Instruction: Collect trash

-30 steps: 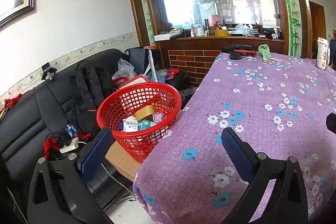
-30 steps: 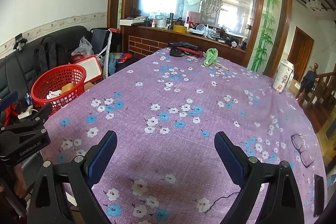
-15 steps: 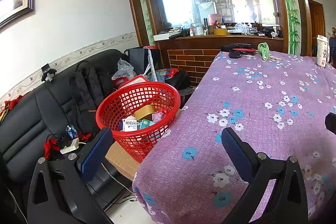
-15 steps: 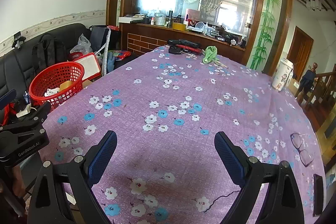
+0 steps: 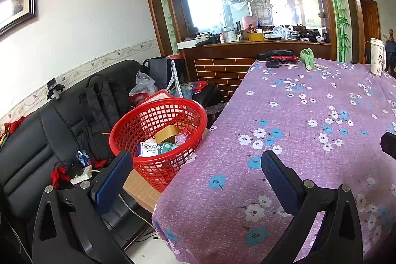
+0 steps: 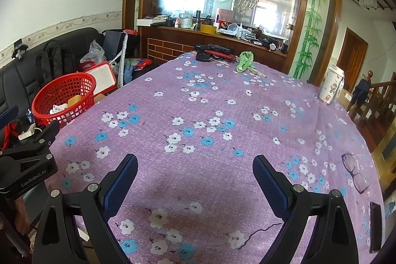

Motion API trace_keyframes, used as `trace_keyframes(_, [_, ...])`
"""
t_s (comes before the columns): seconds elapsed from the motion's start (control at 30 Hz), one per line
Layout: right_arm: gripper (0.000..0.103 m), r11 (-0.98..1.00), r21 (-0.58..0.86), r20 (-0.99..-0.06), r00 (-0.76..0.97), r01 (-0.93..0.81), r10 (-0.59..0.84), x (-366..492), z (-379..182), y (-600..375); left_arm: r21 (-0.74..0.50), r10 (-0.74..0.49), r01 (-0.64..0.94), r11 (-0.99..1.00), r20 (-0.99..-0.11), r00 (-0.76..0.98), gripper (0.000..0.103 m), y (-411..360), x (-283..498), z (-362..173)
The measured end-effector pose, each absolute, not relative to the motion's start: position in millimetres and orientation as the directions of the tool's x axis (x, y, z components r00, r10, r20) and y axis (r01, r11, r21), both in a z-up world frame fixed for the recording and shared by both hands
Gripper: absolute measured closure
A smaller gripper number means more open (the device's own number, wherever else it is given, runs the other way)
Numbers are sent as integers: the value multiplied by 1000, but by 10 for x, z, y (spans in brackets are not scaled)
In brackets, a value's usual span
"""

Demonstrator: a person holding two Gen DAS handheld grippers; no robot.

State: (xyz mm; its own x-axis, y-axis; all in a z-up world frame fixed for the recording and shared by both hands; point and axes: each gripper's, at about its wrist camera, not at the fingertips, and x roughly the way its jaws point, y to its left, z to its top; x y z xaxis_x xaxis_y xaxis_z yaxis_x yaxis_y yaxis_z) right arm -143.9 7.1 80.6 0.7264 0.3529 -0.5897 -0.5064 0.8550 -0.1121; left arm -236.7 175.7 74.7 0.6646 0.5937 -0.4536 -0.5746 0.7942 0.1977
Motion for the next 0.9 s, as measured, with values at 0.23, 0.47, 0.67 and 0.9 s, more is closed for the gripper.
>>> trace_keyframes(0.23, [7,880,-75,-601,726,-469,335,-1332,807,-87,208,568,-538,817,-447,691,0,1656,-2275,804])
trace_keyframes(0.47, [6,932,-29,-625,734,-362,265,-1066,785,-468,193,445,-405,893,-501,742,0,1378,-1936,843])
trace_keyframes(0.67, [5,985,-13,-689,715,-172,116,-659,609,-1049,173,296,-240,955,-590,751,0,941,-1440,713])
trace_keyframes(0.9, [5,1000,-4,-745,667,-20,10,-313,423,-1586,89,131,-96,991,-715,686,0,537,-870,447])
